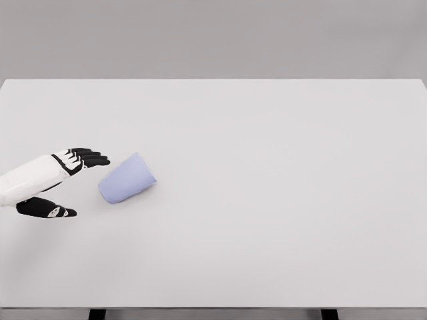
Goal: Flip the cup with left arm and place it on the table
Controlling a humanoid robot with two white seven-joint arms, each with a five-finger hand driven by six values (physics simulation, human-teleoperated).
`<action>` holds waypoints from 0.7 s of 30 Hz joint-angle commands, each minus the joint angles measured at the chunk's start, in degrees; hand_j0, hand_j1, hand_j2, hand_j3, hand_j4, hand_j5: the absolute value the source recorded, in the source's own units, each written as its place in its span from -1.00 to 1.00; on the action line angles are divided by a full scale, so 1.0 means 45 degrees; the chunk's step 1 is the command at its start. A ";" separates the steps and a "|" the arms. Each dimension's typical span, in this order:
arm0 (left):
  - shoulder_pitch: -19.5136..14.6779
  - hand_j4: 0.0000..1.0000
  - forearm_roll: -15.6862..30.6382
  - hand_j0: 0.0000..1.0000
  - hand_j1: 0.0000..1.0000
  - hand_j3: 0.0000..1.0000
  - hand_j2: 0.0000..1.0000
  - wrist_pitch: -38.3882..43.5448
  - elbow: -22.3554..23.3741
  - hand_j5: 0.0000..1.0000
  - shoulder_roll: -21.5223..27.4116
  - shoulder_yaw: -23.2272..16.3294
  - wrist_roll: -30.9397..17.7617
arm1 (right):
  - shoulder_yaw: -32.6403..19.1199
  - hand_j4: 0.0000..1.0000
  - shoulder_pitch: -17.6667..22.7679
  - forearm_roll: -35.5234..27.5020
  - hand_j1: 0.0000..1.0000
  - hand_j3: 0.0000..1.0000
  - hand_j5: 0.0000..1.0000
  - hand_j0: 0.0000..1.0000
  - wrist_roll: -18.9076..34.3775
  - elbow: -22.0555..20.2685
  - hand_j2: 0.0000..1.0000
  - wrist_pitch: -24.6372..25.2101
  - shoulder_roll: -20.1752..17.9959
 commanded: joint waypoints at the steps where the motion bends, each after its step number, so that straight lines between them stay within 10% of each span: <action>1: 0.0000 1.00 0.0103 1.00 1.00 1.00 1.00 0.0028 -0.0005 1.00 0.0021 0.0008 0.0006 | 0.0014 1.00 0.0000 -0.0008 1.00 1.00 1.00 1.00 -0.0017 0.0010 1.00 -0.0013 0.0000; 13: 0.0000 1.00 0.0123 1.00 1.00 1.00 1.00 0.0028 0.0288 1.00 0.0021 0.0261 0.0084 | -0.0005 1.00 0.0039 0.0031 1.00 1.00 1.00 1.00 0.0002 0.0107 1.00 0.0085 0.0000; 21: -0.0058 0.95 0.0825 0.95 0.95 0.95 0.95 0.0028 -0.0200 0.95 0.0040 0.1981 -0.0305 | -0.0005 1.00 0.0039 0.0012 1.00 1.00 1.00 1.00 0.0002 0.0107 1.00 0.0085 0.0000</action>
